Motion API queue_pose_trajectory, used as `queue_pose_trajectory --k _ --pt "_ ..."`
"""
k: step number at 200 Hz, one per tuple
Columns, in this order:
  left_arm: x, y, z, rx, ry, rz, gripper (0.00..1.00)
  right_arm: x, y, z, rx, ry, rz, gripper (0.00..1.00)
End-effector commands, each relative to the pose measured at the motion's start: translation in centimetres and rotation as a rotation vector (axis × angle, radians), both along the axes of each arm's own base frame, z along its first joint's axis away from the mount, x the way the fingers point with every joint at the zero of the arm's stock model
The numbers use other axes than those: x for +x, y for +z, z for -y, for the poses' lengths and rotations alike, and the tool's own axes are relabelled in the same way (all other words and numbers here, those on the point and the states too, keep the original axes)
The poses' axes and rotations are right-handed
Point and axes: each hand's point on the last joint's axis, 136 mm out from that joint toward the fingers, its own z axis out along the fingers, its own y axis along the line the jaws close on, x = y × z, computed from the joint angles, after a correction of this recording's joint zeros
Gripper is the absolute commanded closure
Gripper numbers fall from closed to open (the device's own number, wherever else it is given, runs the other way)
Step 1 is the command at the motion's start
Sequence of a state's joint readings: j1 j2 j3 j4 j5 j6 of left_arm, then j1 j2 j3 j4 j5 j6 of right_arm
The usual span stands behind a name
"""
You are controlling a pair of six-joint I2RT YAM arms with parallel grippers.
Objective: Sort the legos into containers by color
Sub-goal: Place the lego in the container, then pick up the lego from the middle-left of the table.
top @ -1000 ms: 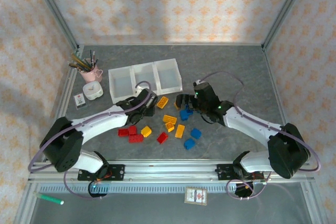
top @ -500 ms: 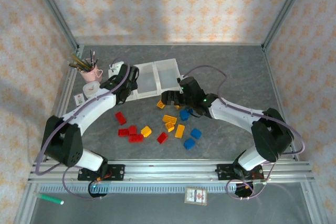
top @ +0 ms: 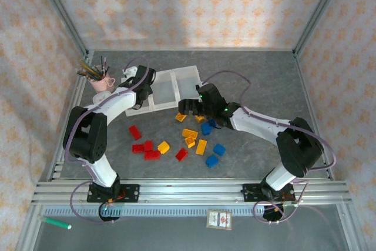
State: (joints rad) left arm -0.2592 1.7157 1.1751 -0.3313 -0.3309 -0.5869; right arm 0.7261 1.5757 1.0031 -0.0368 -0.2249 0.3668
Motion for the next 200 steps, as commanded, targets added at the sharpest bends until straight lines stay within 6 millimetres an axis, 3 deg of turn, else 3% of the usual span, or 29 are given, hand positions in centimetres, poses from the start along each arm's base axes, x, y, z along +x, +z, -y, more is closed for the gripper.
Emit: queue_pose_trajectory --k 1,79,101,153,200 --pt "1.2 1.2 -0.6 0.017 0.033 0.037 0.34 0.9 1.9 -0.3 0.001 -0.005 0.057 0.00" --pt "0.4 2.8 -0.6 0.036 -0.014 0.026 0.17 0.4 2.9 0.7 -0.049 0.008 0.090 0.00" --pt "-0.4 3.3 0.0 -0.004 -0.039 0.019 0.17 -0.1 2.9 0.7 -0.042 0.021 0.079 0.00" --pt "-6.7 2.5 0.7 -0.105 -0.092 0.005 0.15 -2.5 0.2 0.4 -0.047 0.066 0.011 0.00" --pt "-13.4 -0.8 0.5 -0.111 -0.021 -0.069 0.12 -5.4 -1.5 -2.5 -0.055 0.163 -0.006 0.00"
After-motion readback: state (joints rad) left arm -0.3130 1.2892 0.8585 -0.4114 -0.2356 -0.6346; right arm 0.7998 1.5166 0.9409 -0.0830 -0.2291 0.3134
